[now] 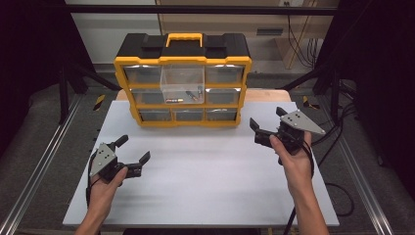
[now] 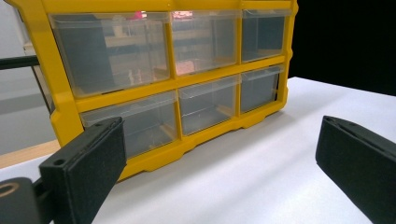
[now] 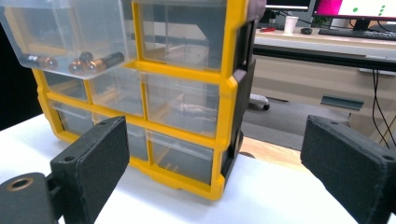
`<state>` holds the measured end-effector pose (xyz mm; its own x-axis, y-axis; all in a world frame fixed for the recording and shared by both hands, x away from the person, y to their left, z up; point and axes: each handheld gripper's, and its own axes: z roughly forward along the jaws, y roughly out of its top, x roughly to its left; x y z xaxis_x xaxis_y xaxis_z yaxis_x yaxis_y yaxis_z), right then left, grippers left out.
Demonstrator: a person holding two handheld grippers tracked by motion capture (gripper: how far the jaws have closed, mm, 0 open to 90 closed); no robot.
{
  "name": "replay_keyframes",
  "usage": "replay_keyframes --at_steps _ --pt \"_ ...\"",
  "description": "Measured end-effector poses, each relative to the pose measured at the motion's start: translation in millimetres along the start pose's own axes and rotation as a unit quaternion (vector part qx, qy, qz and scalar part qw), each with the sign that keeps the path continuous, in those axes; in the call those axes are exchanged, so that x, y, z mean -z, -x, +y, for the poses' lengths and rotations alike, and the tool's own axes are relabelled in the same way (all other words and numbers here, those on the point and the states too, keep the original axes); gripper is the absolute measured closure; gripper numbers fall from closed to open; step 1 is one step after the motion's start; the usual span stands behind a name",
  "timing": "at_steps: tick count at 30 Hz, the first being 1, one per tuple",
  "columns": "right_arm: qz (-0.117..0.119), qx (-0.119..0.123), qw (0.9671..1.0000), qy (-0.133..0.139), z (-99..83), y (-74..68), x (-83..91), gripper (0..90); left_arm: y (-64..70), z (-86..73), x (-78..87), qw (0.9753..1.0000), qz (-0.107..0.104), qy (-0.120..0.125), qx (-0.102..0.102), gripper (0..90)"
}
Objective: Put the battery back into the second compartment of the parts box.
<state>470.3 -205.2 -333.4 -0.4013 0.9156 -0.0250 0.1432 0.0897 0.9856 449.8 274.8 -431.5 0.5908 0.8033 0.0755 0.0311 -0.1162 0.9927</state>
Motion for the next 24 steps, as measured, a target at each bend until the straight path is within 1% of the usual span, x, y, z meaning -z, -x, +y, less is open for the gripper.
replay_keyframes --at_steps 3,5,7,8,10,15,18,19,22,24 --pt "-0.005 0.003 1.0 -0.007 -7.9 2.4 2.7 6.7 0.1 0.7 0.1 1.0 0.003 0.0 0.003 1.2" --pt "-0.004 0.009 0.9999 -0.014 -12.9 3.7 3.4 5.8 0.5 1.4 0.0 1.0 0.005 0.001 0.007 1.0" --pt "-0.008 0.009 0.9998 -0.017 -17.7 4.8 4.2 5.7 0.6 0.9 0.2 0.9999 0.008 -0.002 0.012 0.8" --pt "-0.009 0.012 0.9997 -0.019 -20.2 5.5 4.6 5.7 0.7 1.4 -0.1 0.9998 0.008 -0.001 0.018 0.8" --pt "-0.014 0.016 0.9996 -0.019 -25.0 6.3 6.3 5.8 0.5 1.9 0.4 0.9998 0.009 -0.001 0.017 0.8" --pt "-0.012 0.016 0.9995 -0.024 -39.3 6.6 9.5 6.3 -0.8 4.4 3.7 0.9998 0.012 0.003 0.015 0.8" --pt "-0.008 0.014 0.9995 -0.028 -48.3 4.8 10.5 6.3 -2.7 5.8 4.9 0.9997 0.011 0.005 0.021 1.1" --pt "-0.003 0.011 0.9994 -0.032 -51.0 4.1 11.2 6.0 -3.1 6.4 5.3 0.9996 0.011 0.007 0.026 1.2" --pt "-0.001 0.013 0.9993 -0.036 -59.6 1.4 13.0 5.0 -4.2 6.8 5.8 0.9995 0.012 0.007 0.027 1.4" --pt "0.003 0.008 0.9992 -0.039 -65.8 -0.3 14.6 4.5 -4.1 7.2 5.1 0.9996 0.012 0.006 0.025 1.4"
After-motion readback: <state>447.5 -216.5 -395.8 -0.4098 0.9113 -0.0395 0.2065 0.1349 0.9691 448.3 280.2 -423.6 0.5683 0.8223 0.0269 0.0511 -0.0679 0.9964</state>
